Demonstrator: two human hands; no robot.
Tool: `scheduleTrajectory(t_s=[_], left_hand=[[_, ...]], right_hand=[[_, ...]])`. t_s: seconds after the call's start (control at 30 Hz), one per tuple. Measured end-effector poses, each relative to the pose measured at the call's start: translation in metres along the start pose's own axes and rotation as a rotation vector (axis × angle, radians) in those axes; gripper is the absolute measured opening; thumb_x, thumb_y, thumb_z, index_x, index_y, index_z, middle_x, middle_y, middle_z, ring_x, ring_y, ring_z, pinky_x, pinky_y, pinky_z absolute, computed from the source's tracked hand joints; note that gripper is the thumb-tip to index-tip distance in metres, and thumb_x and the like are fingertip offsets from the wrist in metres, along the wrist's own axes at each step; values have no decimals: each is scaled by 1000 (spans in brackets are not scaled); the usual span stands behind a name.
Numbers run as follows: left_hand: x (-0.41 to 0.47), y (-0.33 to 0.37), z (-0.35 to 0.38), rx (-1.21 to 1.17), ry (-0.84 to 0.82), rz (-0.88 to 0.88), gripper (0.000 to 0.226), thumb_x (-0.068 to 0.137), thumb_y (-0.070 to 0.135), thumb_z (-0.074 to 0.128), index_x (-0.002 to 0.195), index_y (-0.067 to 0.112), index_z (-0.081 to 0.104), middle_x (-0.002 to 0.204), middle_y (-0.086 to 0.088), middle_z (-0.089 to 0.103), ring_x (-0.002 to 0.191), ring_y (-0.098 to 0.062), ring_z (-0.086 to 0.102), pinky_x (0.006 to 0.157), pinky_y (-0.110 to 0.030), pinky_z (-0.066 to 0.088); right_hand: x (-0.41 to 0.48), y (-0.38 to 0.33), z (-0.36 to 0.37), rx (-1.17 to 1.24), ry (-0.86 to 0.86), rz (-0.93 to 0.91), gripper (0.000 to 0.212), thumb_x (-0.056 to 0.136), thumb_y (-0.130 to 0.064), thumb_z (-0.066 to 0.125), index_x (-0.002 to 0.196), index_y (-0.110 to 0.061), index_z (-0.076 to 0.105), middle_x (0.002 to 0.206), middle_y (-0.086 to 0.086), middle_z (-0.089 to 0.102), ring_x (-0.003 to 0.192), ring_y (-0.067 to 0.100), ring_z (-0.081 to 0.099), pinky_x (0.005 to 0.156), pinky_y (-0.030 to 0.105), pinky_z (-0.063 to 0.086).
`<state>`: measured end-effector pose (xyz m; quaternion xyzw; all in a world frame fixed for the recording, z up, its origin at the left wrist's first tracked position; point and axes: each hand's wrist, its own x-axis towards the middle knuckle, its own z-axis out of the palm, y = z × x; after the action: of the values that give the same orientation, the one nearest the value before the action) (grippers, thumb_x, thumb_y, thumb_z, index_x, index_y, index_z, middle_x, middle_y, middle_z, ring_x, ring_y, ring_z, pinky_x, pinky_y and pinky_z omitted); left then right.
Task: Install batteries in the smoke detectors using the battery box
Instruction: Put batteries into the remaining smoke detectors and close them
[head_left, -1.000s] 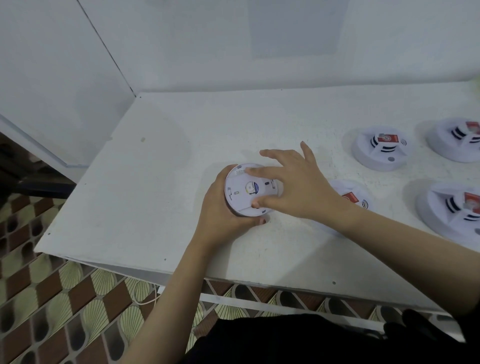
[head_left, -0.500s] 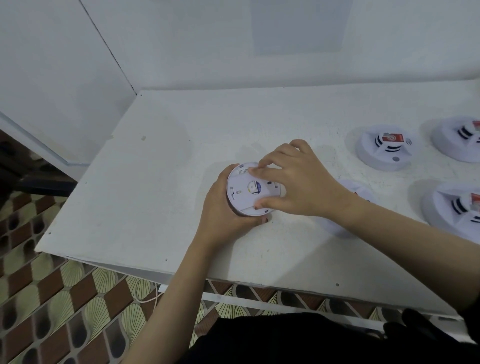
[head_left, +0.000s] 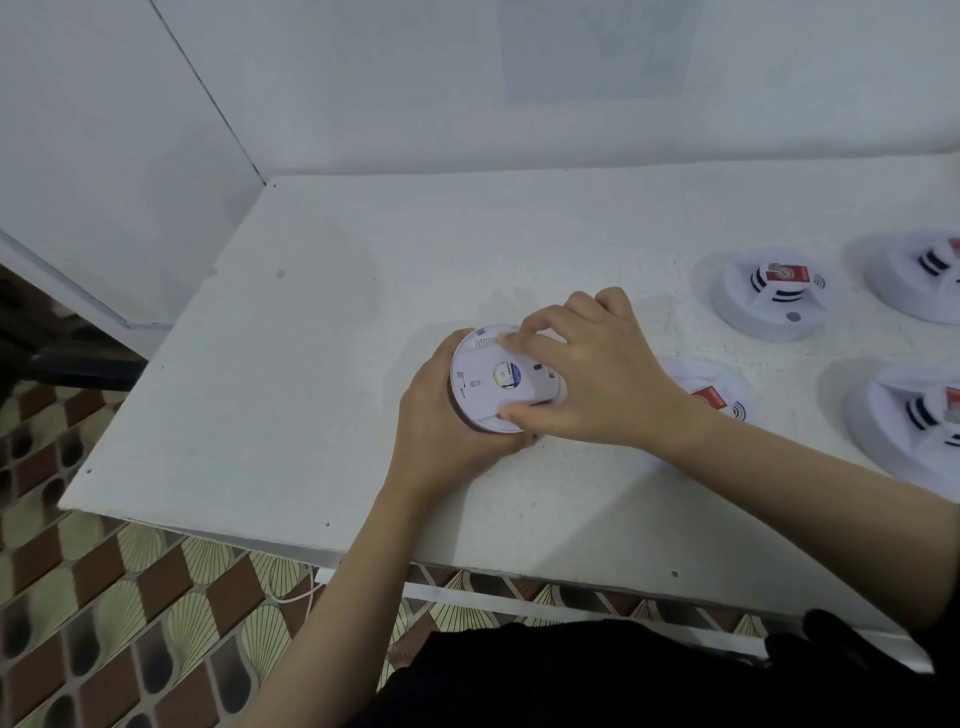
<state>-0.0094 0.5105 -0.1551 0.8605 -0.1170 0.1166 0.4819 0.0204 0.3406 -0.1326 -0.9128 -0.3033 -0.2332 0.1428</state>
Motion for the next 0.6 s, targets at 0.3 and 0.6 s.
scheduleTrajectory(t_s=[0.3, 0.6], left_hand=[[-1, -4, 1, -30, 7, -56, 78, 54, 20, 94, 122, 31, 56, 111, 21, 63, 106, 4, 59, 80, -7, 46], [-2, -2, 3, 3, 42, -29, 69, 61, 17, 88, 119, 34, 53, 107, 29, 59, 103, 15, 55, 80, -1, 41]], right_hand=[[0, -5, 3, -4, -35, 32, 60, 71, -62, 54, 103, -13, 68, 97, 5, 66, 77, 25, 54, 73, 34, 28], [-1, -13, 4, -21, -61, 100, 61, 71, -61, 47, 99, -10, 67, 93, 7, 65, 75, 26, 54, 72, 35, 27]])
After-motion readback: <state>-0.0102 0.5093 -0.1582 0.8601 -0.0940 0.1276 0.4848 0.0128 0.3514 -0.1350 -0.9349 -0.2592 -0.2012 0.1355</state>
